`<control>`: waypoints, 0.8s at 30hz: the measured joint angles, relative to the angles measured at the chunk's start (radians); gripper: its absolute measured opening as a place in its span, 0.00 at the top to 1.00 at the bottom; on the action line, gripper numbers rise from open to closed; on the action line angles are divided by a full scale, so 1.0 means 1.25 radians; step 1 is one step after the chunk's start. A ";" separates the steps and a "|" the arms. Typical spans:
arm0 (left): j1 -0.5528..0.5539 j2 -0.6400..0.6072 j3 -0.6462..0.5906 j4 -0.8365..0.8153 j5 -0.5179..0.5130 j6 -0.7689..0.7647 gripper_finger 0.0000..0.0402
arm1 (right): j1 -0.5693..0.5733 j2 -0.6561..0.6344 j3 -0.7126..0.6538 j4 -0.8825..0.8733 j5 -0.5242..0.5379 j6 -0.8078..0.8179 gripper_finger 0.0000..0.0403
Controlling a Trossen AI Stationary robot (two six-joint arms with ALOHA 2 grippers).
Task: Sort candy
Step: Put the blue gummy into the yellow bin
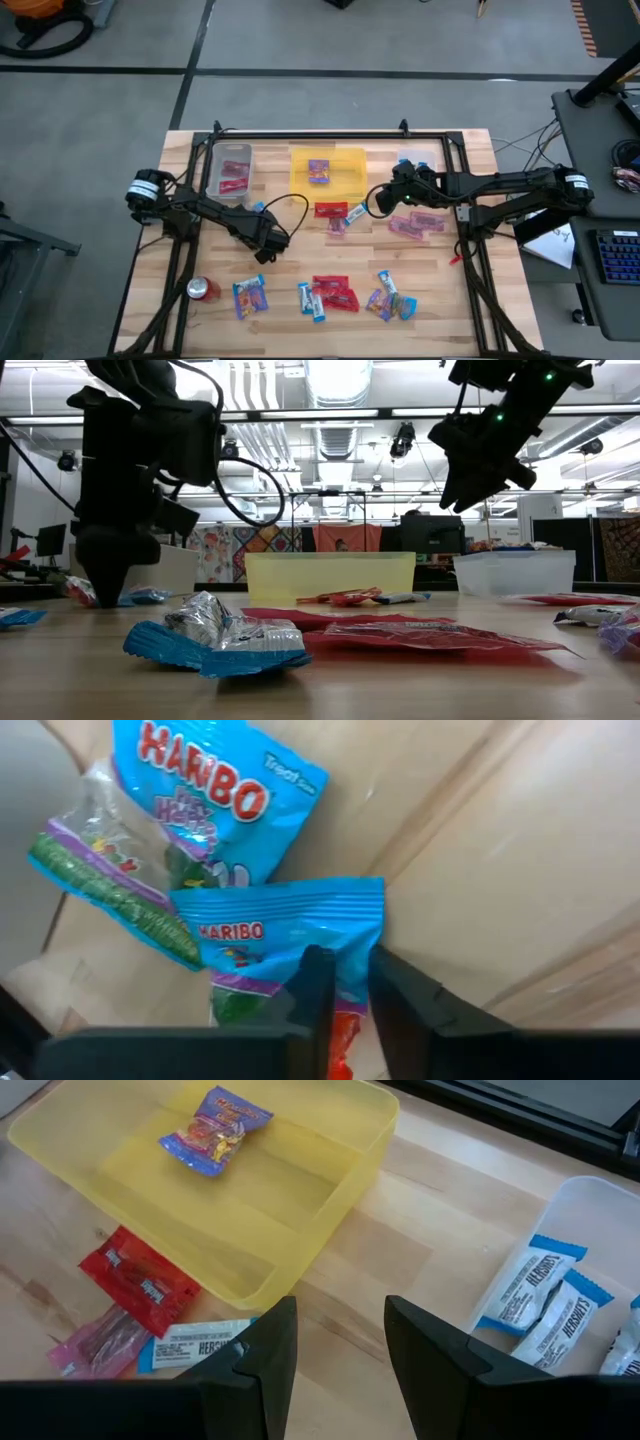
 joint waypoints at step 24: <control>-0.054 -0.253 0.031 0.267 0.014 0.275 1.00 | 0.046 0.000 0.000 0.000 0.000 -0.022 0.64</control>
